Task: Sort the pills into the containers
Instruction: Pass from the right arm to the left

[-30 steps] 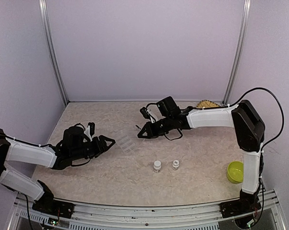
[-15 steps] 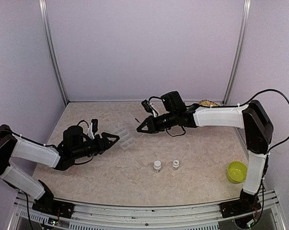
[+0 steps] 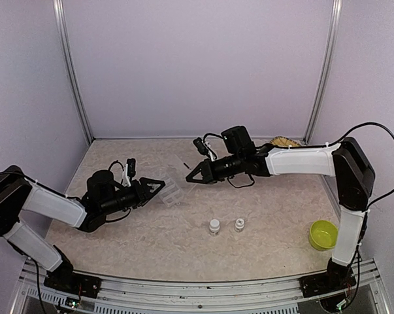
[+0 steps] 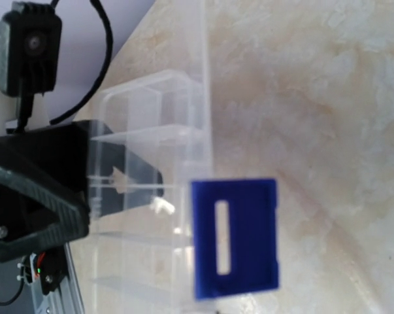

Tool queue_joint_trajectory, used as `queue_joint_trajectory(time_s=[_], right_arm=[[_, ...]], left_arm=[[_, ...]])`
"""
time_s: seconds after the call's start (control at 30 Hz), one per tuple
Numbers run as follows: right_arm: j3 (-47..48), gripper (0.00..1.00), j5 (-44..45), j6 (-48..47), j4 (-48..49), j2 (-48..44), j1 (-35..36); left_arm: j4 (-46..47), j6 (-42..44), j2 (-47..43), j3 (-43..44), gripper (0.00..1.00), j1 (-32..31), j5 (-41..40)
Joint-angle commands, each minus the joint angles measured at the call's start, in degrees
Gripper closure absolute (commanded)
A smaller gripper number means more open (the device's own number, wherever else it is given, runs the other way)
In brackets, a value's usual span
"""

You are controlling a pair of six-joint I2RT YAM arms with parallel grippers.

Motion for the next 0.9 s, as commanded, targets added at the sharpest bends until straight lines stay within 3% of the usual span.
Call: queue_joint_trajectory(time_s=[0.0, 0.57, 0.7, 0.87], right_arm=[[-1.3, 0.97, -1.6, 0.9, 2.9, -2.8, -0.4], [-3.4, 0.95, -2.8, 1.9, 5.8, -4.9, -0.4], [-3.1, 0.88, -2.3, 1.8, 5.4, -4.8, -0.5], [-2.0, 0.69, -0.2, 0.7, 2.7, -4.2, -0.5]], left_arm=[[5.1, -0.1, 0.9, 1.9, 0.53, -0.2, 1.8], [7.1, -1.9, 2.2, 1.8, 0.78, -0.1, 2.1], [8.3, -2.2, 2.2, 1.5, 0.8, -0.1, 2.7], [10.1, -2.4, 1.6, 0.8, 0.8, -0.1, 3.9]])
